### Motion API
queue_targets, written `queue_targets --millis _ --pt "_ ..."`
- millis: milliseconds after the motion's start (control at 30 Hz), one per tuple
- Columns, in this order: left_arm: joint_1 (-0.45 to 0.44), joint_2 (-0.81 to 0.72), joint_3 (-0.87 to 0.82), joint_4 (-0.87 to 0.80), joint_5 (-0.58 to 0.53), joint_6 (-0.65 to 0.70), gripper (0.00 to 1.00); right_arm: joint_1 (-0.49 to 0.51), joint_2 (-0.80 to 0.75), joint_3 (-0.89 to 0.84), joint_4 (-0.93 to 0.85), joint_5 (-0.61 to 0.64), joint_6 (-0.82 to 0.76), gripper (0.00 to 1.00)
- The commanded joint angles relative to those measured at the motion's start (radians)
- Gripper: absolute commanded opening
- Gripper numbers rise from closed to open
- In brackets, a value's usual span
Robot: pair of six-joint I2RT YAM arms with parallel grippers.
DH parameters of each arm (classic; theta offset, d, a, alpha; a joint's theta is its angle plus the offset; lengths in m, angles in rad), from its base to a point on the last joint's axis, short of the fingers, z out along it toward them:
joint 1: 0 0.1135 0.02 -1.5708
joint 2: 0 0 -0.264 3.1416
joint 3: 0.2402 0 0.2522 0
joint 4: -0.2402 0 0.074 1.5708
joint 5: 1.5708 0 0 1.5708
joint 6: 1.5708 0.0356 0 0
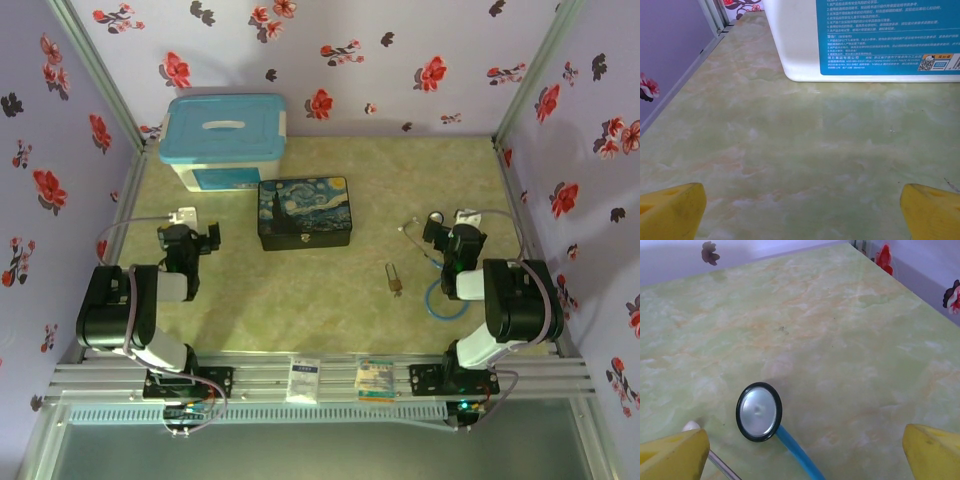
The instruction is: Unlock the padlock with the key
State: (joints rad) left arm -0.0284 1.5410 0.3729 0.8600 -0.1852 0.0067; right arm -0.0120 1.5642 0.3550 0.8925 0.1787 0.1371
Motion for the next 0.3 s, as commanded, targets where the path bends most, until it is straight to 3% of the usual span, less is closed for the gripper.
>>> queue_targets --millis 0,267 --pt "0.010 0.005 0.021 0.026 0.047 -0.009 1.00 0.006 -0.005 0.016 0.024 -0.002 -0.021 0.99" --pt "0.010 0.004 0.021 0.028 0.047 -0.008 1.00 0.009 -0.004 0.038 -0.013 -0.058 -0.044 0.99"
